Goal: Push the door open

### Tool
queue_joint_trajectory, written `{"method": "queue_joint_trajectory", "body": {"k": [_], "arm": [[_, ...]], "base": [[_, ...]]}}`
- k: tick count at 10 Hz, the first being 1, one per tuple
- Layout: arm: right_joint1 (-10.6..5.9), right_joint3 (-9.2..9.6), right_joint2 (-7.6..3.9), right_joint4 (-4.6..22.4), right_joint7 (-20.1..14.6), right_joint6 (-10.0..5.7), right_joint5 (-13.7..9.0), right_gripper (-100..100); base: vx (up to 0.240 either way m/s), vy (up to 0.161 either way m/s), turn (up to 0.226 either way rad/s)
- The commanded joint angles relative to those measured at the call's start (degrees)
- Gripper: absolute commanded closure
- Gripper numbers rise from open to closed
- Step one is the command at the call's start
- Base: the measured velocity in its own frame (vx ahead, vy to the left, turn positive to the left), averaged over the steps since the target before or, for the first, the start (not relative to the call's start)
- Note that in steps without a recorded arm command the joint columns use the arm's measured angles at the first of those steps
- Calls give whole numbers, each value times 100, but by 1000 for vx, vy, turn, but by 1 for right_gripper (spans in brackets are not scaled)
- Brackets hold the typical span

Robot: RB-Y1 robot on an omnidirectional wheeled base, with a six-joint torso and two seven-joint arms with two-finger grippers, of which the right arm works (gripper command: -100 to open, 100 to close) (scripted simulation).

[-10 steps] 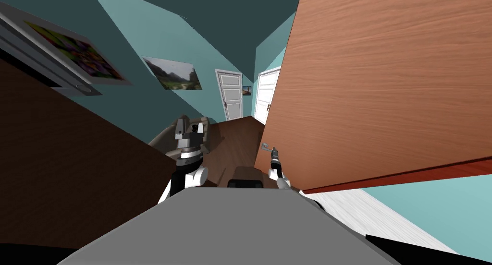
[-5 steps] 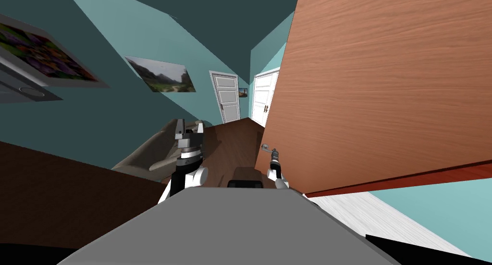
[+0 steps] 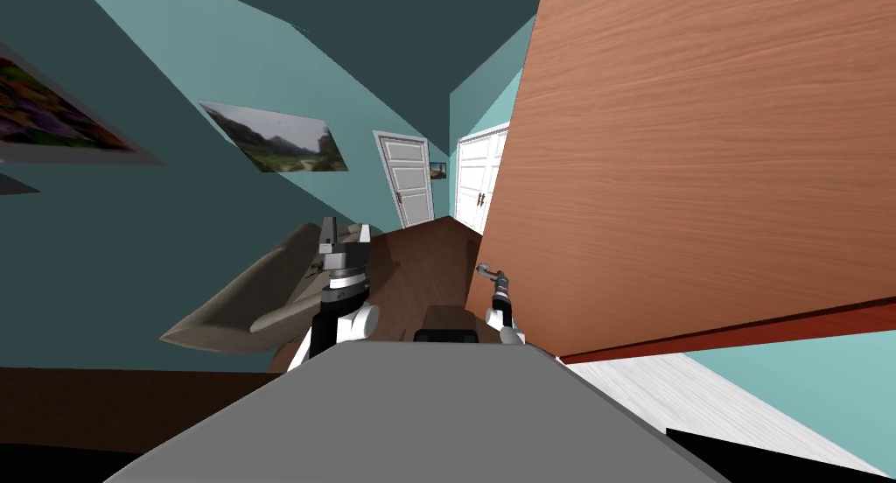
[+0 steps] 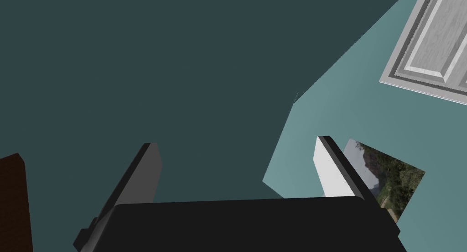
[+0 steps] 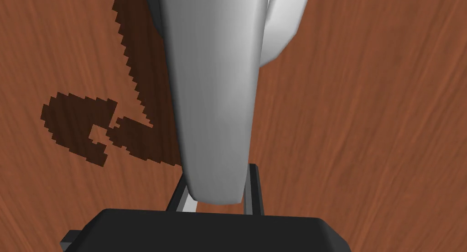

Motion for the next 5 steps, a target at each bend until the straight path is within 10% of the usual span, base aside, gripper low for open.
{"method": "queue_joint_trajectory", "body": {"k": [1,5], "arm": [[-17,-23,153,-99,56,8,-14,100],[32,-234,-119,-95,111,-9,-126,100]], "base": [[127,103,-86],[104,16,-38]]}}
